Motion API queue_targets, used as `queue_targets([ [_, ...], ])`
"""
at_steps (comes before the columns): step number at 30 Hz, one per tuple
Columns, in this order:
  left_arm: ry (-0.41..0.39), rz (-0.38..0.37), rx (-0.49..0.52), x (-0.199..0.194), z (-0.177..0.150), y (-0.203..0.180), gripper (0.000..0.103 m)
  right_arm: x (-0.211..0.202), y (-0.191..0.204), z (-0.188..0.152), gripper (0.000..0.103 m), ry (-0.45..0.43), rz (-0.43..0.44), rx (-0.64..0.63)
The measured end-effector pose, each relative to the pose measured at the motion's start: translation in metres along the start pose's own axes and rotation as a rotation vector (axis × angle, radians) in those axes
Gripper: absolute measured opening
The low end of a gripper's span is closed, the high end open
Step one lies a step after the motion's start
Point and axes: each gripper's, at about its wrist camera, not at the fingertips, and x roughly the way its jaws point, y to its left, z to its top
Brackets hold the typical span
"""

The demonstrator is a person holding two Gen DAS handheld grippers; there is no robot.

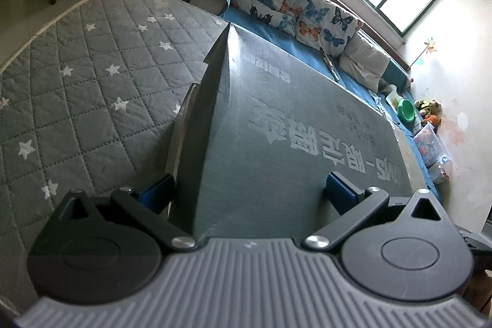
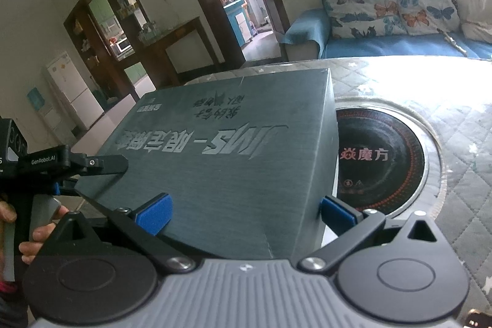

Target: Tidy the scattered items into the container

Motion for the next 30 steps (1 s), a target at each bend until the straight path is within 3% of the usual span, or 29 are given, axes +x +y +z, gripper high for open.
queue_targets([
  [9, -0.028, -0.015, 0.034, -0.051, -0.038, -0.001, 0.103, -0.026, 0.014, -0.016, 0.103, -0.028, -0.001, -0.006],
  [18, -0.016, -0.007, 0.036, -0.092, -0.101, 0.007, 0.103, -0.058, 0.031, -0.069, 0.103, -0.004, -0.014, -0.010],
  [24, -0.014, 0.003, 0.056, -0.107, -0.129, 0.005, 0.103, -0.071, 0.033, -0.093, 0.103, 0.025, -0.015, 0.007],
  [30, 0.037, 0.014, 0.037, -0.101, -0.146, 0.010, 0.103, -0.072, 0.030, -0.112, 0.103, 0.065, -0.024, 0.017],
])
